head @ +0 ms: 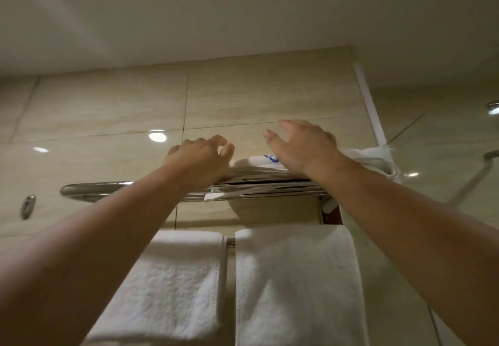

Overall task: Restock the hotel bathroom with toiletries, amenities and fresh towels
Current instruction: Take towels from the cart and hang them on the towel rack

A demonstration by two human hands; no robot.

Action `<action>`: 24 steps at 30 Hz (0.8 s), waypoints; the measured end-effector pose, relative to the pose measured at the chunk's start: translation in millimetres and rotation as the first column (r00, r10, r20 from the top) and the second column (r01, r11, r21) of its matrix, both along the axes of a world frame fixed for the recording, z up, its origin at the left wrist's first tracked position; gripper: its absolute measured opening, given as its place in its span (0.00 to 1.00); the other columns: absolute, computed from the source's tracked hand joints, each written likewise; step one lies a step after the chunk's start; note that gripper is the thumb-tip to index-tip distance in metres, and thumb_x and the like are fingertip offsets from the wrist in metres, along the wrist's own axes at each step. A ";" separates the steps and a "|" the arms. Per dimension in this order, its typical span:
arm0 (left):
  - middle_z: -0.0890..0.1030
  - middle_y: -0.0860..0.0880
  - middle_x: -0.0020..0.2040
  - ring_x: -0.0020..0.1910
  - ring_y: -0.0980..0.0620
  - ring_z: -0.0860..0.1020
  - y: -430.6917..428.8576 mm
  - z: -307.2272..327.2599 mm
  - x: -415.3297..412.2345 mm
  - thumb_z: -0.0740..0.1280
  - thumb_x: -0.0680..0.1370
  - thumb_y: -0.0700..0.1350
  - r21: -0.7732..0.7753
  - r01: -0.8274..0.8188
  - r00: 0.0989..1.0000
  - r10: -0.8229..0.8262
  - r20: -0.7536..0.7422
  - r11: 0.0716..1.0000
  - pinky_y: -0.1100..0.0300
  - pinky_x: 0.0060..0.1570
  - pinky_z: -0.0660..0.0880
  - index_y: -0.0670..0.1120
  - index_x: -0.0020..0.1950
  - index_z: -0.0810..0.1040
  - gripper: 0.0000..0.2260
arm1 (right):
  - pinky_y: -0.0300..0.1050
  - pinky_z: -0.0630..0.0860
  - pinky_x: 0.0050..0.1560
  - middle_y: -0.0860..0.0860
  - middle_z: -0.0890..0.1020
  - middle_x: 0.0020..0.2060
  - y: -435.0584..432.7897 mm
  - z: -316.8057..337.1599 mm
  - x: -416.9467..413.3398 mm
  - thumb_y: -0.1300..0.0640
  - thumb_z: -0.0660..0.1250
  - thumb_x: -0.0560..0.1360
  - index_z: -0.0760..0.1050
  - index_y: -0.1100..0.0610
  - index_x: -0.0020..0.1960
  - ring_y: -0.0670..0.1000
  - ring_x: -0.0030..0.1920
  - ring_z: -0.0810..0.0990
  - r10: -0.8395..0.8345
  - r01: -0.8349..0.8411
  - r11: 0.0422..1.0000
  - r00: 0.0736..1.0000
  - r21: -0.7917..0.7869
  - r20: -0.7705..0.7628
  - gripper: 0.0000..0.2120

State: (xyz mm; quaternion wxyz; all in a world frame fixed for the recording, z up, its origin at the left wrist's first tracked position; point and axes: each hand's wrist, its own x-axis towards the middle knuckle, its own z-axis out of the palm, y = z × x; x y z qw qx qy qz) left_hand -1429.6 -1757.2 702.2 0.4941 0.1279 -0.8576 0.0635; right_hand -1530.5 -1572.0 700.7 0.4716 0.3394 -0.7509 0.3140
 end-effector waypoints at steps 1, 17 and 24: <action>0.80 0.44 0.66 0.67 0.40 0.74 -3.0 -3.3 7.1 0.48 0.85 0.60 -0.039 -0.046 0.999 0.045 -0.022 0.998 0.41 0.68 0.68 0.56 0.71 0.71 0.21 | 0.62 0.53 0.79 0.51 0.65 0.80 -15.9 -2.4 8.8 0.33 0.50 0.82 0.62 0.48 0.81 0.55 0.80 0.61 0.032 -0.031 0.999 0.999 0.030 -0.035 0.32; 0.65 0.47 0.81 0.81 0.42 0.57 -64.3 -136.3 192.0 0.51 0.84 0.64 0.066 -0.624 0.781 0.624 0.016 0.779 0.41 0.79 0.52 0.57 0.81 0.60 0.26 | 0.61 0.41 0.80 0.53 0.59 0.82 -169.6 -116.4 128.4 0.36 0.48 0.84 0.56 0.47 0.83 0.54 0.83 0.52 0.615 -0.573 0.762 0.786 0.300 -0.062 0.31; 0.56 0.48 0.85 0.84 0.44 0.50 -28.9 -269.0 282.5 0.50 0.84 0.65 0.224 -0.821 0.570 0.771 0.284 0.525 0.42 0.81 0.45 0.59 0.84 0.54 0.28 | 0.61 0.42 0.80 0.53 0.56 0.83 -201.1 -248.4 190.4 0.34 0.47 0.83 0.54 0.47 0.83 0.54 0.83 0.51 0.760 -0.757 0.508 0.619 0.412 0.199 0.32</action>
